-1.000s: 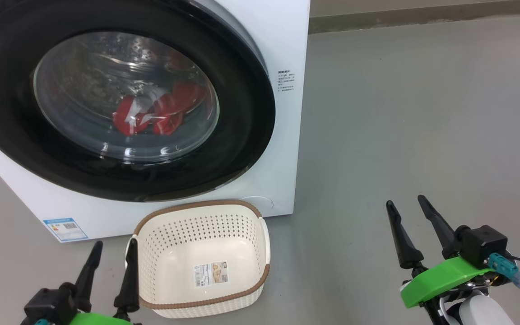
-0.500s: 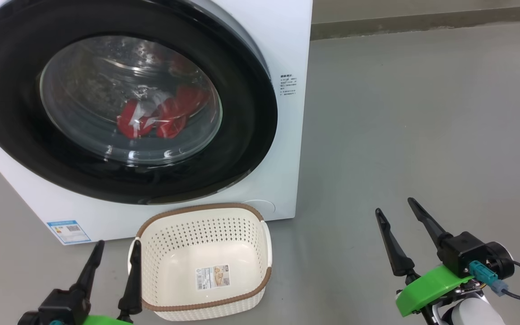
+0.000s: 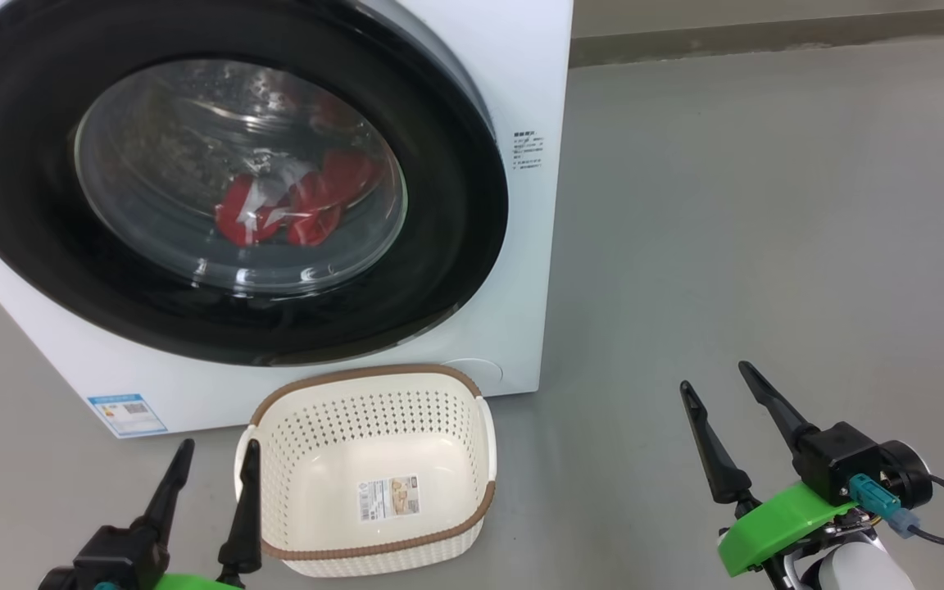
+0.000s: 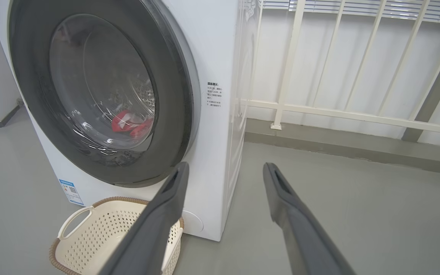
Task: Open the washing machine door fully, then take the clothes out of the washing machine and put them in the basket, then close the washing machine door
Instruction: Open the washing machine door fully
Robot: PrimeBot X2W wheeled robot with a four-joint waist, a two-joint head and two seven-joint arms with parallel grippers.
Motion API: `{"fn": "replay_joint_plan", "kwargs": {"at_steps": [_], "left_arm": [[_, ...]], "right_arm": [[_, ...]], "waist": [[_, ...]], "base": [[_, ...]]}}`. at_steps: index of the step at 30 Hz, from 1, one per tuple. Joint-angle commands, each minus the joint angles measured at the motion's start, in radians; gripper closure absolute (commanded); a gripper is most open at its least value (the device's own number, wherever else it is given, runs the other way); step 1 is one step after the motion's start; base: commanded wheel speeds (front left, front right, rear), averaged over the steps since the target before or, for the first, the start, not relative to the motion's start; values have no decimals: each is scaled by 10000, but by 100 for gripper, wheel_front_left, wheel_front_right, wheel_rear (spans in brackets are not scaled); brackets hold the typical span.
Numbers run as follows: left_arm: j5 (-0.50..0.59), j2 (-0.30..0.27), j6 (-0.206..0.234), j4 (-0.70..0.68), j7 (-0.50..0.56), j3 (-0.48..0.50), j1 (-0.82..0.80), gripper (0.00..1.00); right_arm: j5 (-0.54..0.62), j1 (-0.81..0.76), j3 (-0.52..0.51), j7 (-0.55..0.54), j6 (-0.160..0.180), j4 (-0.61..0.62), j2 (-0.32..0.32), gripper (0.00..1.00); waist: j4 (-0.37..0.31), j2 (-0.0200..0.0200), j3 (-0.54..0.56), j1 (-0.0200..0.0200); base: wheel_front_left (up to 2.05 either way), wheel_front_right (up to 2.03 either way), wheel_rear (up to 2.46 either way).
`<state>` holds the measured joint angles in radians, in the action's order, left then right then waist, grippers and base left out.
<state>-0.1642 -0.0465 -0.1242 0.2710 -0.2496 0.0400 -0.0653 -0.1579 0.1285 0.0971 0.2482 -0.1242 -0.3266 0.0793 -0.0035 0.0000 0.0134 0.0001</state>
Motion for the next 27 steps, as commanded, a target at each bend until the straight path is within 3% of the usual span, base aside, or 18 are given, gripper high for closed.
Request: {"fn": "replay_joint_plan", "kwargs": {"at_steps": [1, 3, 11, 18, 24, 27], "left_arm": [[-123, -121, -64, -225, -122, 259, -388, 0], [-132, -119, -64, -257, -122, 223, -399, 0], [-230, -128, -64, -514, -122, 131, -449, 0], [-479, -98, -65, -699, -122, -9, -549, 0], [-801, -74, -65, -891, -122, -174, -852, 0], [-1199, -58, -65, -1049, -122, -295, -1077, 0]], "right_arm": [[-143, 378, 154, 136, -65, 162, 16, 57], [-332, 429, 189, 136, -65, 104, 2, 100], [-1245, 785, 300, 136, -65, -13, -46, 100], [-2386, 1598, 451, 136, -65, -976, -9, 100], [-4120, 2788, 717, 114, -65, -1951, 27, 100], [-5519, 3608, 943, -139, -65, -2243, 182, 100]], "waist": [[51, 0, -57, -1], [100, 0, -103, -1], [265, 0, -293, -1], [388, 0, -566, -1], [571, 0, -1067, -1], [708, 0, -1438, -1]], "base": [[0, 0, 0], [0, 0, 0], [0, 0, 0], [0, 0, 0], [0, 0, 0], [0, 0, 0]]}}
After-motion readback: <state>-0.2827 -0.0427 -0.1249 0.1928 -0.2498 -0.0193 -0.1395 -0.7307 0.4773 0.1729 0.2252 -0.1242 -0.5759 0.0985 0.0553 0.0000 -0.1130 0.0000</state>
